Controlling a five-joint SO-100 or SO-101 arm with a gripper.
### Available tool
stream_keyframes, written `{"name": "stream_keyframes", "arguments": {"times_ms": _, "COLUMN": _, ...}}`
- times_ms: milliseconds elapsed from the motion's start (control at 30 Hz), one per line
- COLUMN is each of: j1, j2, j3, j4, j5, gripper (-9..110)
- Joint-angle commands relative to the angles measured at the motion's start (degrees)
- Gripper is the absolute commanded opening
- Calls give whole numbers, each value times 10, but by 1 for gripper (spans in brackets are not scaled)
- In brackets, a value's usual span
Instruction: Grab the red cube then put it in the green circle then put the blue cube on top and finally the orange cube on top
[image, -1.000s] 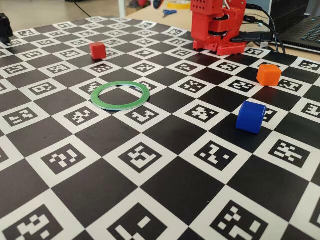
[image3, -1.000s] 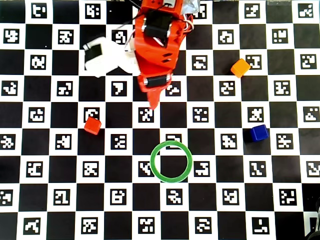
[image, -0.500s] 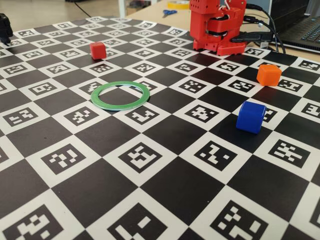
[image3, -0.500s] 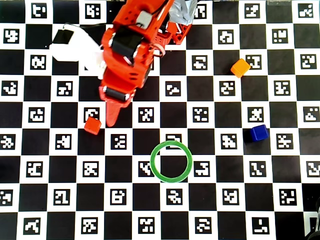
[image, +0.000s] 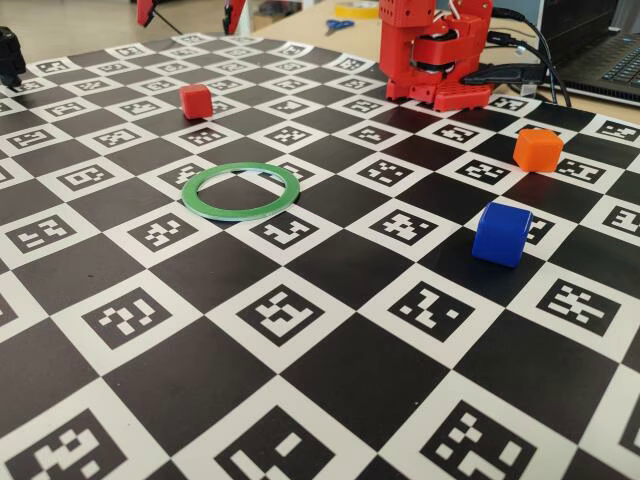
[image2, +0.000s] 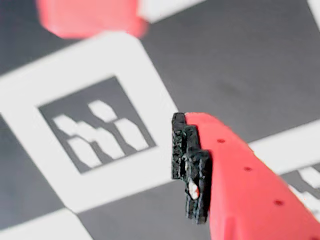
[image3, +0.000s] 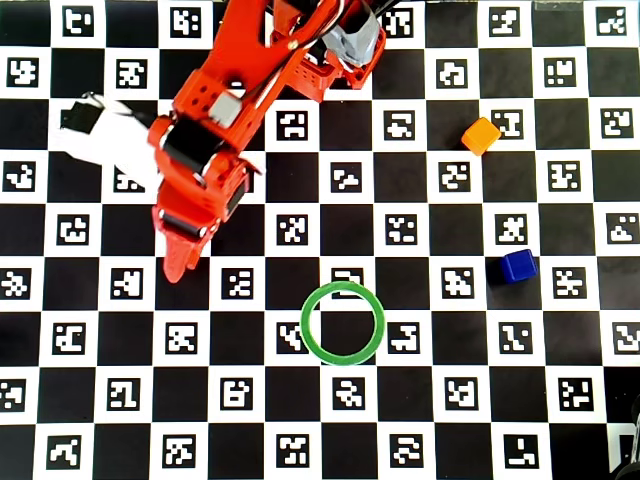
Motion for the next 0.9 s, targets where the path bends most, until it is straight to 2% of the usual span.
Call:
{"name": "stream_keyframes", "arguments": {"times_ms": 0, "j1": 11, "j2": -5, "j3": 7, "j4": -55, "j5": -7, "gripper": 48}}
{"name": "stream_keyframes", "arguments": {"times_ms": 867, "j1": 20, "j2": -98, "j3": 91, "j4": -194, "j5": -18, "gripper": 47}}
